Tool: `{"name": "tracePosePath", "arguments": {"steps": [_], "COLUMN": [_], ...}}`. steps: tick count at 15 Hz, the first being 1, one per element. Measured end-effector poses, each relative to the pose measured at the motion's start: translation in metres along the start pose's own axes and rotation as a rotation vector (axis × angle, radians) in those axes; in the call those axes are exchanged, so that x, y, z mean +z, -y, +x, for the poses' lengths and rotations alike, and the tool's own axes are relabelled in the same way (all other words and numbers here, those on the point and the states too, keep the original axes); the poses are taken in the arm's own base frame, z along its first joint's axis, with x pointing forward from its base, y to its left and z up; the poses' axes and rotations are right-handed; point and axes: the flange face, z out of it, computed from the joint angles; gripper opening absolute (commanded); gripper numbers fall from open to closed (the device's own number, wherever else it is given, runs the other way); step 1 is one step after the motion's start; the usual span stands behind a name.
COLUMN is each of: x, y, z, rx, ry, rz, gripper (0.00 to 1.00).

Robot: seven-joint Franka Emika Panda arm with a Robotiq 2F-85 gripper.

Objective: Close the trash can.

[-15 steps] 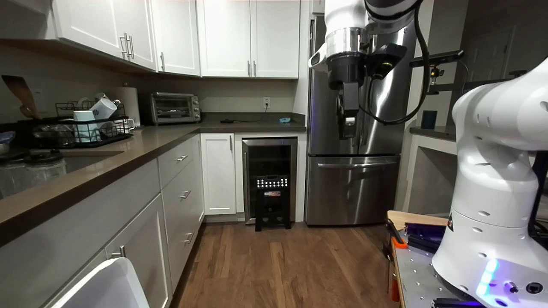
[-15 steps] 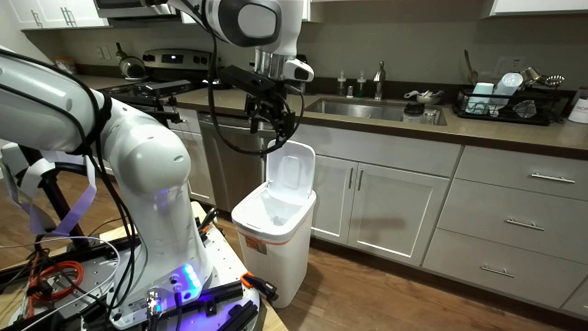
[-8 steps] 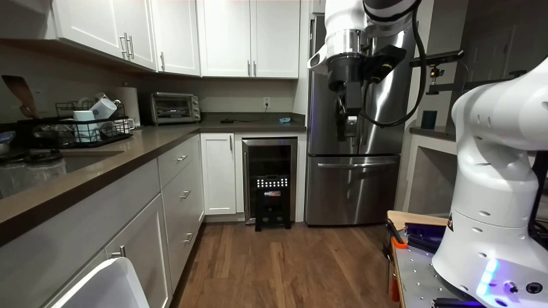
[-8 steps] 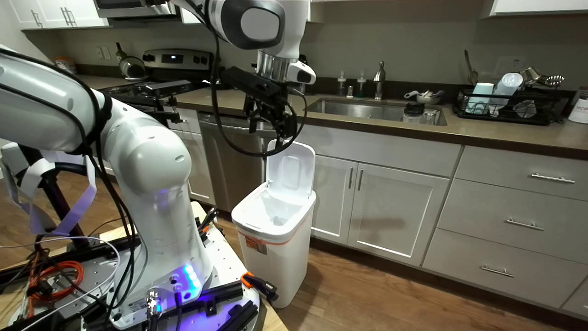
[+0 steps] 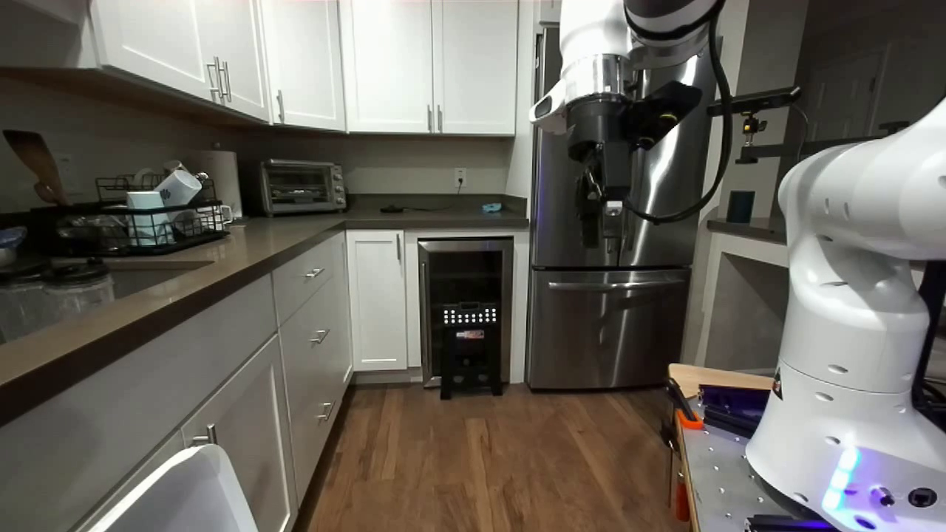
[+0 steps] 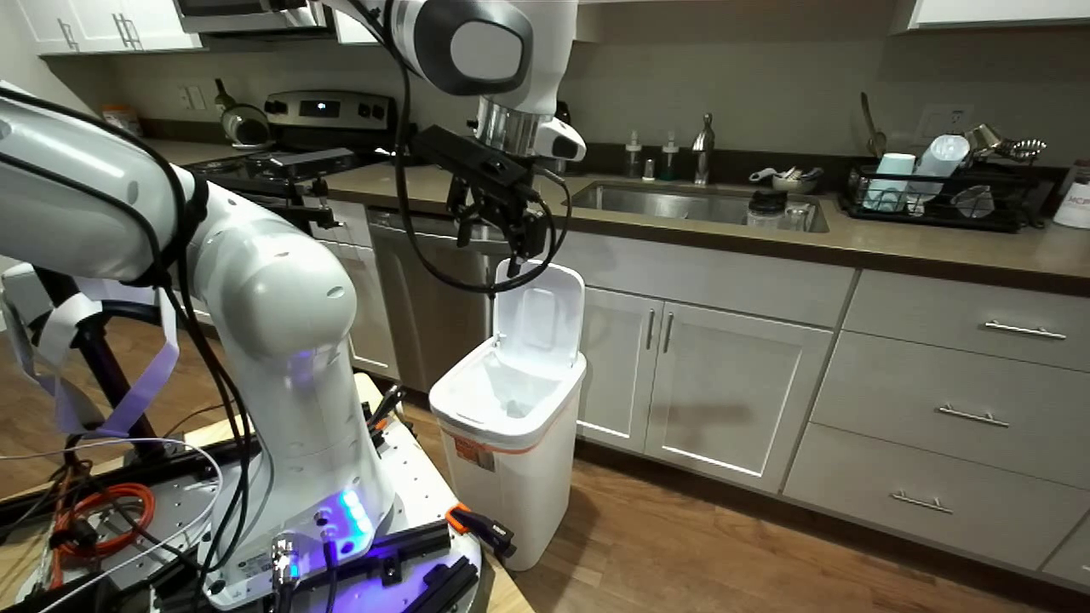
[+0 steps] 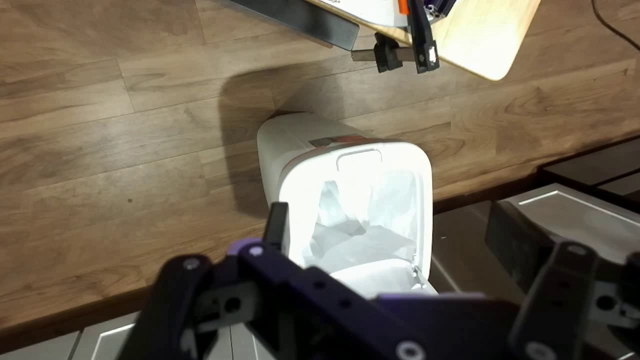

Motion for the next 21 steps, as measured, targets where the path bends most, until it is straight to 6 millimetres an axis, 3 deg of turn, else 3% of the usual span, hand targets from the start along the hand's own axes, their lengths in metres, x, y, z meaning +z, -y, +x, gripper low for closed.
{"name": "tracePosePath", "arguments": {"steps": [21], "x": [-0.017], "y": [-0.006], "z": [0.017], "rx": [-0.009], "ry": [-0.16], "rz": [-0.082], "gripper": [1.0]}}
